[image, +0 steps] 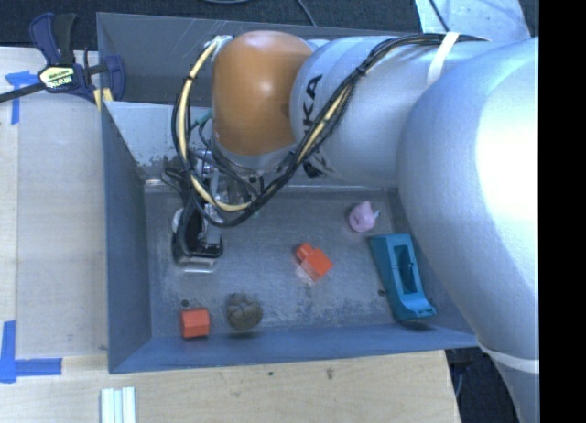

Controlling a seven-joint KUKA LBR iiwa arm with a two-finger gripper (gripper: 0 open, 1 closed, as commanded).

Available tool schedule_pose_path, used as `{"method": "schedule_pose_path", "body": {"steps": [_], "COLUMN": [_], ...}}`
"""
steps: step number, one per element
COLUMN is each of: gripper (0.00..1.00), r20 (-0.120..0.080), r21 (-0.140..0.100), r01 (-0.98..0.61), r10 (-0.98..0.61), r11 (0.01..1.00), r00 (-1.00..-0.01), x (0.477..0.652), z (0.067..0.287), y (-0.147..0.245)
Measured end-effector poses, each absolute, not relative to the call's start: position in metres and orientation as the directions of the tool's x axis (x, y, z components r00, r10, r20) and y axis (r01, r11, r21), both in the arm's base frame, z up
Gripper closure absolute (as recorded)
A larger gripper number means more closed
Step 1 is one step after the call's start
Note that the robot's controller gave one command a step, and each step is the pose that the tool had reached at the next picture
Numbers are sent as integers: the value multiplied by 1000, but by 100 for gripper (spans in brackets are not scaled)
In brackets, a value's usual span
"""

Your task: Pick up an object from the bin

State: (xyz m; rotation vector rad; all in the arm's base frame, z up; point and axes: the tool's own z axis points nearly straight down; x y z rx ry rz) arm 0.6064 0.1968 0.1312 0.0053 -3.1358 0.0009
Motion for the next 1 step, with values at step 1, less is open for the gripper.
{"method": "schedule_pose_path", "body": {"steps": [1], "gripper": [0], "r20": [-2], "r21": [1], "r01": [-1], "r10": [-1], "r11": [1000], "r00": [-1000], "x": [609], "z": [136], "y": [196]}}
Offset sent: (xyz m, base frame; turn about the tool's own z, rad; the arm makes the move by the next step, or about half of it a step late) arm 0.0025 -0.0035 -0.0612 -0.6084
